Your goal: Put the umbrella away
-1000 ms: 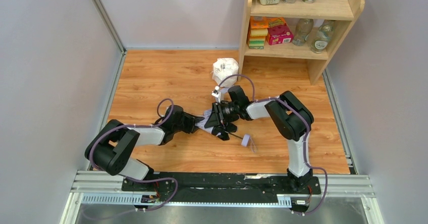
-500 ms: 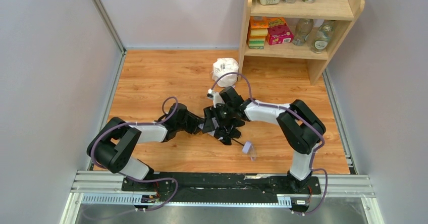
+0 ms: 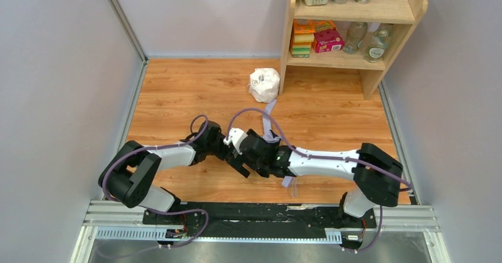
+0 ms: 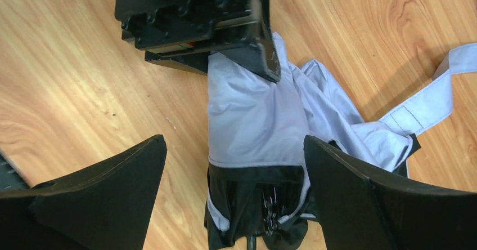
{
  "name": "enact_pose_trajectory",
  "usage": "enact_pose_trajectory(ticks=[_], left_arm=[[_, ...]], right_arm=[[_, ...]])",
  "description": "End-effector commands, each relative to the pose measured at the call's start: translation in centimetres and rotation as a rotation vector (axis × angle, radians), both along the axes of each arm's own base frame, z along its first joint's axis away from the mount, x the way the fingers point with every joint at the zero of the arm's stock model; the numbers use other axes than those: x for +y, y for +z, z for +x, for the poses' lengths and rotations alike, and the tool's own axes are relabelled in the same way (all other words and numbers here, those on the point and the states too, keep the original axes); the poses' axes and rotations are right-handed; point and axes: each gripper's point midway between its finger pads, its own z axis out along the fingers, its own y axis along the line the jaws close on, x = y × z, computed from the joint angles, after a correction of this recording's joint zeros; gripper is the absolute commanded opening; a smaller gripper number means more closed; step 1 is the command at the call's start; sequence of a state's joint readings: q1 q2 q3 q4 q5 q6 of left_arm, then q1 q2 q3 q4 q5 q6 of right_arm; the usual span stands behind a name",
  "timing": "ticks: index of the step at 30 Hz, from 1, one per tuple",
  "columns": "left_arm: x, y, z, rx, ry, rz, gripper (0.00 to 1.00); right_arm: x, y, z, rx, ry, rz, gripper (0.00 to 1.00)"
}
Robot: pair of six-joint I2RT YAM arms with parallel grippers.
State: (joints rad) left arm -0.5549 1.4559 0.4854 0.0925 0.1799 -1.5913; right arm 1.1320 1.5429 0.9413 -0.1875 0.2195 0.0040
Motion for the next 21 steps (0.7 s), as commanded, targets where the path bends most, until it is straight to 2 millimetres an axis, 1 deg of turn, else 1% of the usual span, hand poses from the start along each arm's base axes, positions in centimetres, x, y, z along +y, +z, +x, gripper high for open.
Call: enact_pose_trajectory(ticks=[1,3,5,6,9,10,11,14,16,17,18,19,20,21], left_arm=[[5.6,-6.5,-7.2,0.310,-0.022,0.284,0.00],[5.7,-6.3,-7.2,0.314,-0.024,0.294,0.00],[5.9,-6.1,-7.3,0.327,-0.019,0.306,0.00],[5.8,-6.0,-7.2,0.327,-0.014,0.305,0.00],[5.8,-5.7,-7.0,0.326,-0.012,0.311,0.00],[5.8,-5.6,-7.0,0.328,-0.013,0.315,0.00],[5.9,-5.6,-7.0,0.330,-0.014,0.319,0.00],[6.1,-5.5,-7.0,0.330,-0.004,0.323,0.00],[6.2,-5.5,-7.2,0.330,0.001,0.322,0.00],[6.3,-5.3,-7.2,0.324,0.007,0.316,0.00],[6.3,-5.2,-7.0,0.313,0.015,0.306,0.00],[6.4,-4.9,-6.8,0.296,0.018,0.300,0.00],[6.5,-4.4,-6.4,0.274,0.022,0.295,0.00],[6.7,-4.1,-6.3,0.257,0.025,0.295,0.00]], right_arm=[[0.5,-1.4,2.3,-0.171,-0.050,-0.109,0.97],[0.4,-2.5,2.5,-0.193,-0.073,-0.155,0.95],[0.2,-3.7,2.2,-0.197,-0.079,-0.176,0.92],[-0.2,-4.5,2.2,-0.189,-0.098,-0.193,0.90],[-2.2,-6.7,2.3,-0.178,-0.188,-0.257,0.82],[-3.0,-7.5,2.1,-0.170,-0.205,-0.275,0.77],[-3.7,-8.0,2.0,-0.168,-0.232,-0.289,0.70],[-5.3,-10.2,1.1,-0.111,-0.263,-0.301,0.41],[-6.1,-11.7,0.5,-0.054,-0.265,-0.298,0.21],[-6.2,-12.3,0.3,-0.022,-0.263,-0.285,0.13],[-6.3,-13.0,0.0,0.008,-0.250,-0.268,0.03],[-6.4,-13.5,-0.1,0.041,-0.246,-0.248,0.00],[-5.7,-13.8,-0.1,0.077,-0.231,-0.199,0.00],[-5.6,-14.0,0.0,0.117,-0.223,-0.171,0.00]])
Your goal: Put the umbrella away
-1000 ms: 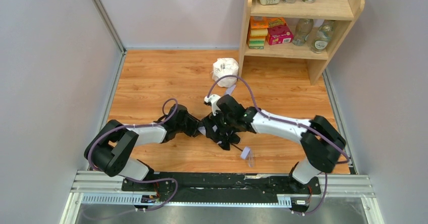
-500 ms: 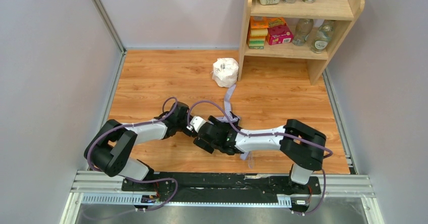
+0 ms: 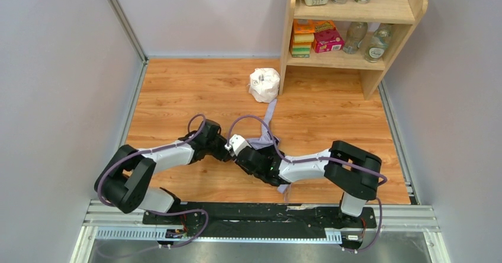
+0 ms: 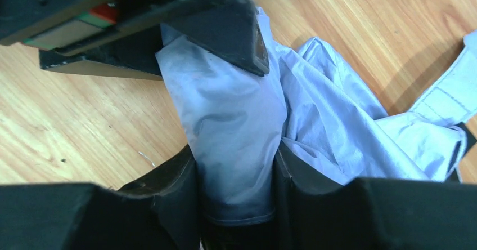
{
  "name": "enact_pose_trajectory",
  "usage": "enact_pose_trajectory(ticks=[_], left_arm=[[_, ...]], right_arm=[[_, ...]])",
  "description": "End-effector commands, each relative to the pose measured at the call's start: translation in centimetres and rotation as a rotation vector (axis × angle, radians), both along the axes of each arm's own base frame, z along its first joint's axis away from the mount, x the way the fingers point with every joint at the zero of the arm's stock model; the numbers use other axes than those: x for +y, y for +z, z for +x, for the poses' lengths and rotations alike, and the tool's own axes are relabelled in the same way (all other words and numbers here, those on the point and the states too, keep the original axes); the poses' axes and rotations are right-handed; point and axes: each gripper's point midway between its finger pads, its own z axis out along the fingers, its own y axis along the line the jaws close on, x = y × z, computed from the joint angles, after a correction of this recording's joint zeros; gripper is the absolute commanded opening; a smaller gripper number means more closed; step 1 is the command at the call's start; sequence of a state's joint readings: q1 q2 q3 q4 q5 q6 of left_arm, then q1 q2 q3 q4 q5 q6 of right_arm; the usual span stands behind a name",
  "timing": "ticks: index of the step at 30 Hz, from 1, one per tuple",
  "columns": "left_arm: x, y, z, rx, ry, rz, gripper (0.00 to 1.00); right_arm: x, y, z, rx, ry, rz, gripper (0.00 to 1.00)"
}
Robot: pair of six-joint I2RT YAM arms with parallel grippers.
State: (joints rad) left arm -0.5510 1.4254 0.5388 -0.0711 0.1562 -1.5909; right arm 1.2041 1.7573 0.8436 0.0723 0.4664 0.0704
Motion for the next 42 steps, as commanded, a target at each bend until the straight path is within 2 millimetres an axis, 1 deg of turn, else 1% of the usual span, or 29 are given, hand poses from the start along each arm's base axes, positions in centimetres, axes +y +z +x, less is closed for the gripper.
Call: enact_pose_trajectory(ticks=[1,2,3,4,5,6,7,8,9,10,11,12,13,15,16,17,18,19,20,23,24,25,27,28,34,35,36,38,42], left_arm=[[6.1,-3.6,-5.1,0.156,0.005,0.226,0.02],[6.2,-3.2,-4.7,0.133,0.007,0.218,0.07],[6.6,-2.1,-3.8,0.074,0.012,0.208,0.16],[6.8,-1.6,-3.5,0.044,0.012,0.204,0.31],[7.2,-0.1,-2.5,-0.031,0.027,0.195,0.48],[7.6,0.5,-2.2,-0.057,0.033,0.199,0.58],[8.2,2.0,-1.4,-0.127,0.054,0.193,0.76],[8.8,2.8,-1.0,-0.162,0.068,0.194,0.76],[9.0,4.2,-0.6,-0.218,0.077,0.178,0.77],[9.4,4.9,-0.3,-0.246,0.089,0.175,0.77],[9.5,6.1,-0.2,-0.295,0.094,0.156,0.77],[9.6,6.6,0.0,-0.317,0.095,0.152,0.77],[9.4,7.6,0.1,-0.352,0.094,0.131,0.77],[8.7,8.4,0.2,-0.390,0.079,0.080,0.77],[8.3,8.5,0.4,-0.391,0.080,0.055,0.77],[7.5,8.6,0.4,-0.400,0.059,0.005,0.77],[6.7,8.3,0.1,-0.370,0.049,-0.044,0.77],[6.3,8.1,0.3,-0.375,0.047,-0.067,0.77],[5.9,7.4,0.1,-0.340,0.041,-0.089,0.78],[5.2,6.7,0.4,-0.314,0.039,-0.111,0.78],[5.1,6.5,0.6,-0.307,0.039,-0.106,0.78],[4.8,6.6,0.7,-0.312,0.038,-0.113,0.78],[4.7,6.0,0.9,-0.300,0.047,-0.107,0.78],[4.5,6.0,1.4,-0.318,0.050,-0.116,0.78],[3.0,5.1,2.0,-0.304,0.048,-0.119,0.78],[3.1,4.5,1.9,-0.288,0.052,-0.111,0.79],[2.9,4.3,2.0,-0.283,0.051,-0.107,0.79],[3.4,3.0,1.7,-0.239,0.058,-0.064,0.79],[4.3,-0.2,0.7,-0.161,0.063,0.018,0.79]], right_arm=[[-5.3,-7.3,-1.3,0.263,-0.060,-0.034,0.00],[-4.3,-6.9,-1.3,0.280,-0.020,0.028,0.00],[-3.9,-6.9,-1.7,0.326,0.017,0.074,0.00],[-3.4,-6.9,-2.0,0.372,0.048,0.116,0.00],[-2.8,-6.7,-2.3,0.418,0.081,0.161,0.00],[-2.1,-6.4,-2.6,0.461,0.120,0.206,0.00],[-1.8,-6.4,-2.8,0.504,0.142,0.233,0.00],[-1.5,-6.4,-2.9,0.552,0.159,0.258,0.00],[-1.4,-6.5,-2.9,0.606,0.170,0.285,0.00],[-1.2,-6.5,-3.3,0.660,0.187,0.315,0.00],[-1.1,-6.5,-3.3,0.708,0.186,0.346,0.00],[-1.0,-6.7,-3.4,0.752,0.184,0.364,0.00],[-1.2,-7.2,-3.6,0.801,0.169,0.380,0.00],[-1.2,-7.5,-4.0,0.884,0.152,0.424,0.00],[-1.3,-7.7,-4.2,0.924,0.139,0.439,0.00],[-1.2,-7.8,-4.4,0.959,0.126,0.456,0.00],[-1.2,-8.2,-4.6,0.994,0.119,0.465,0.00],[-1.1,-8.4,-4.8,1.027,0.112,0.473,0.00],[-1.0,-8.6,-4.9,1.054,0.107,0.482,0.00],[-1.0,-9.6,-4.8,1.114,0.067,0.469,0.00],[-1.1,-10.0,-4.7,1.121,0.048,0.456,0.00],[-1.3,-10.3,-4.8,1.126,0.037,0.445,0.00],[-1.5,-10.8,-4.6,1.127,0.011,0.427,0.00],[-1.5,-11.0,-4.5,1.128,0.010,0.422,0.00],[-1.6,-11.1,-4.5,1.129,-0.002,0.414,0.00],[-1.6,-11.1,-4.5,1.127,-0.001,0.412,0.00],[-1.6,-11.0,-4.4,1.123,-0.003,0.409,0.00],[-1.5,-10.8,-4.4,1.125,0.004,0.410,0.00],[-1.0,-9.9,-4.2,1.115,0.033,0.416,0.00]])
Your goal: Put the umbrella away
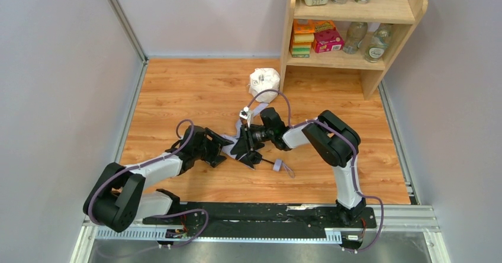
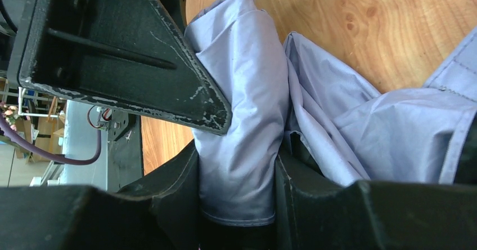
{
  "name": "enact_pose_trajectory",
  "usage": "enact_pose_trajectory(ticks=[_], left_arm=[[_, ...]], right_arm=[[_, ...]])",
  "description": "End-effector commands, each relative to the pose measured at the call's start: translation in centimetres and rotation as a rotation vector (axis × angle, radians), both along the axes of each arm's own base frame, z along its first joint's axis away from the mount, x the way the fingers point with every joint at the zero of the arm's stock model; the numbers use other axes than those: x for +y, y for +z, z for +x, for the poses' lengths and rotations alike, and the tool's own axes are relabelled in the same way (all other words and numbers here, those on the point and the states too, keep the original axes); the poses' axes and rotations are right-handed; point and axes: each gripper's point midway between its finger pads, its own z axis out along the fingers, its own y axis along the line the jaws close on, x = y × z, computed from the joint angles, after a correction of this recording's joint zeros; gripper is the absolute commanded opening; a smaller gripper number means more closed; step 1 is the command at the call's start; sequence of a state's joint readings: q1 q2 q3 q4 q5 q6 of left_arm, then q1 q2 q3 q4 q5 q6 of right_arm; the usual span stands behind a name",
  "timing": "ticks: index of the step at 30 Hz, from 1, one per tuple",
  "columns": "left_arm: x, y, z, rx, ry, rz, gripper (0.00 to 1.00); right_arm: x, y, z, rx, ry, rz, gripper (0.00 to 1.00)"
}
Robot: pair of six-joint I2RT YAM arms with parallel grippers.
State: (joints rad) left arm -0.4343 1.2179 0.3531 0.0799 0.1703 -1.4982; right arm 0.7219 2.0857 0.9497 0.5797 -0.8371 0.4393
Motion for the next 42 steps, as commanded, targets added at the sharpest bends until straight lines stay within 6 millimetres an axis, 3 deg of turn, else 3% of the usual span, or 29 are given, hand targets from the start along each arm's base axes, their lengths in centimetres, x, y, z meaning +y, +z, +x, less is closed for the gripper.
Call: enact_pose_trajectory(ticks=[1,5,9,13,14,18,21,24,25,26,30,32,36,39,42], left_arm=[[1.2,-2.6,0.0,0.042,0.038,0.095,0.79],[1.6,-4.6,0.1,0.018,0.035,0.142,0.79],[2.4,-7.1,-1.2,0.094,0.017,0.216,0.72],[3.6,-9.7,-3.9,0.212,-0.020,0.282,0.58],[3.7,-10.4,-4.7,0.247,-0.033,0.295,0.48],[4.5,-12.3,-7.2,0.348,-0.086,0.339,0.25],[4.7,-13.1,-8.5,0.405,-0.134,0.360,0.14],[4.9,-13.5,-9.1,0.437,-0.160,0.374,0.00],[5.1,-13.6,-9.6,0.462,-0.165,0.382,0.00],[5.1,-13.5,-10.0,0.480,-0.170,0.384,0.00],[5.3,-12.7,-10.0,0.506,-0.187,0.409,0.00],[5.6,-12.2,-9.9,0.509,-0.200,0.437,0.00],[6.1,-11.6,-10.1,0.530,-0.209,0.470,0.00],[5.9,-11.6,-10.4,0.562,-0.210,0.459,0.00],[6.0,-12.0,-11.3,0.624,-0.210,0.468,0.00]], right_arm=[[-6.4,-10.5,-6.7,0.321,-0.020,-0.422,0.00],[-6.2,-10.3,-6.7,0.321,-0.002,-0.428,0.00],[-5.8,-9.8,-6.9,0.319,0.024,-0.410,0.00],[-5.4,-8.9,-7.1,0.308,0.066,-0.384,0.00],[-5.3,-8.8,-7.1,0.306,0.072,-0.376,0.00],[-4.9,-8.5,-7.4,0.296,0.099,-0.371,0.00],[-4.9,-8.0,-7.3,0.277,0.097,-0.376,0.00],[-4.8,-6.8,-6.0,0.222,0.058,-0.409,0.00],[-5.0,-6.2,-5.5,0.204,0.039,-0.428,0.00],[-4.9,-5.3,-4.9,0.177,0.025,-0.434,0.04],[-5.1,-1.7,-2.1,0.032,-0.046,-0.511,0.43],[-5.6,0.2,-0.9,-0.061,-0.084,-0.549,0.57],[-6.6,4.1,1.5,-0.372,-0.242,-0.589,0.90],[-6.8,5.0,2.0,-0.551,-0.338,-0.612,1.00],[-5.0,5.6,0.7,-0.741,-0.344,-0.633,1.00]])
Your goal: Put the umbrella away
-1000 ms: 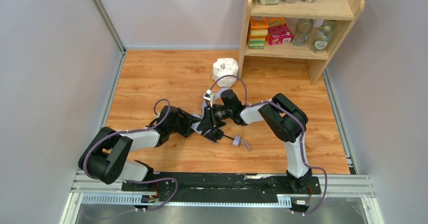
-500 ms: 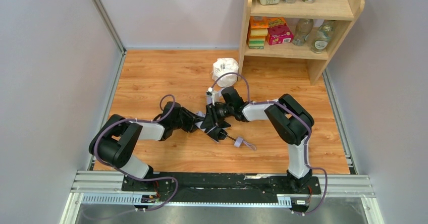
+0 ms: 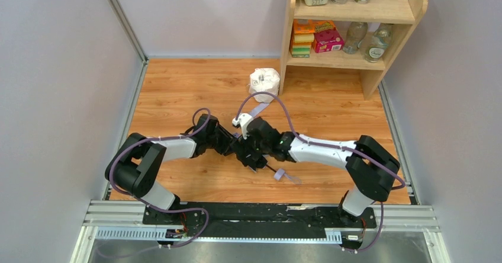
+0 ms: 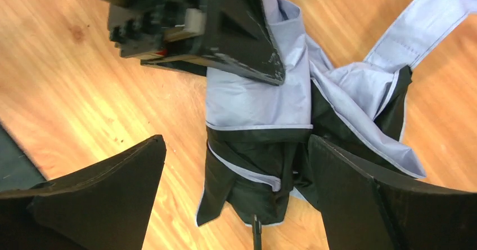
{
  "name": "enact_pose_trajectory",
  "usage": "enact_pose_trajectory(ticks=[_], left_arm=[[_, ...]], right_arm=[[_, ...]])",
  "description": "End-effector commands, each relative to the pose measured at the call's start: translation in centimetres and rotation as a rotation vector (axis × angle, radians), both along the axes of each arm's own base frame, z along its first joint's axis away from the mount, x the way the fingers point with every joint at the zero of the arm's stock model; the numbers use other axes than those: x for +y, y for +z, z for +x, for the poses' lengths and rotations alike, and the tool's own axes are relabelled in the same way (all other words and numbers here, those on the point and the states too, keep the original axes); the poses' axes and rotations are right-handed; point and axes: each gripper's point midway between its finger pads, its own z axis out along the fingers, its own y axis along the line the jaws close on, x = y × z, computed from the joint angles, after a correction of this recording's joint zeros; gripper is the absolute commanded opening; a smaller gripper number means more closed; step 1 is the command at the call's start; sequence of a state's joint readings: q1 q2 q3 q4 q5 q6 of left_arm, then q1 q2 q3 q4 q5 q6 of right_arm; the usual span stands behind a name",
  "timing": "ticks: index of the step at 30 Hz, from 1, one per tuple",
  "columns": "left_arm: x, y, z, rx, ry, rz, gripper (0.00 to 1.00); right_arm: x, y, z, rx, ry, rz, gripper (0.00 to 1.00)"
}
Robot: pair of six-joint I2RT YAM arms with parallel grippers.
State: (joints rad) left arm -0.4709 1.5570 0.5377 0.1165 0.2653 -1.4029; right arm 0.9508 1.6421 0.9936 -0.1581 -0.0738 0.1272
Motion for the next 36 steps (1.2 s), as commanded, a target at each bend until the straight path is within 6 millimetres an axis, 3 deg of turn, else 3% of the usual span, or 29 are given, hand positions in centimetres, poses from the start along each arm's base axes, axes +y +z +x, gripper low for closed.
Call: enact_pose_trajectory(ticks=[1,3,9,13,14,16,21,24,26,28,29,30,31,36], left_arm=[[9.7,-9.1,-13.0,0.514,-0.064,0.472,0.00],[9.5,-9.2,-13.5,0.548,-0.064,0.466,0.00],[9.7,-9.0,-13.8,0.566,-0.061,0.476,0.00],[9.6,-8.5,-13.6,0.566,-0.052,0.473,0.00],[9.7,-8.2,-13.5,0.565,-0.051,0.483,0.00],[9.8,-8.0,-13.5,0.562,-0.049,0.487,0.00],[9.2,-7.1,-13.0,0.528,-0.033,0.449,0.00],[8.6,-6.2,-12.0,0.485,-0.027,0.416,0.00],[8.0,-5.1,-10.4,0.407,-0.043,0.396,0.00],[7.7,-3.6,-8.6,0.315,-0.040,0.386,0.28],[7.4,-2.2,-7.4,0.245,-0.037,0.368,0.48],[7.5,-1.3,-6.2,0.189,-0.035,0.376,0.56],[7.4,0.1,-5.2,0.124,-0.030,0.361,0.77],[9.0,5.2,-1.2,-0.066,0.025,0.296,0.78]], right_arm=[[0.0,0.8,1.5,-0.367,-0.063,-0.154,1.00],[0.7,0.5,1.0,-0.429,-0.050,-0.191,0.98],[1.9,-0.8,2.6,-0.551,-0.076,-0.242,0.89],[0.7,-4.6,3.2,-0.518,-0.092,-0.353,0.70],[0.2,-5.5,3.0,-0.496,-0.094,-0.365,0.63],[-1.5,-7.3,2.3,-0.444,-0.118,-0.392,0.39],[-5.6,-12.7,-0.7,-0.187,-0.162,-0.404,0.00],[-6.0,-15.2,-2.9,0.045,-0.108,-0.342,0.00],[-5.9,-16.3,-4.6,0.161,-0.063,-0.295,0.00],[-5.6,-16.8,-6.4,0.287,-0.023,-0.244,0.00],[-5.6,-16.9,-6.9,0.334,-0.011,-0.227,0.00],[-5.6,-16.8,-7.2,0.380,-0.010,-0.202,0.00],[-5.9,-17.1,-7.6,0.428,-0.013,-0.193,0.00],[-6.4,-17.4,-8.5,0.587,-0.014,-0.191,0.00]])
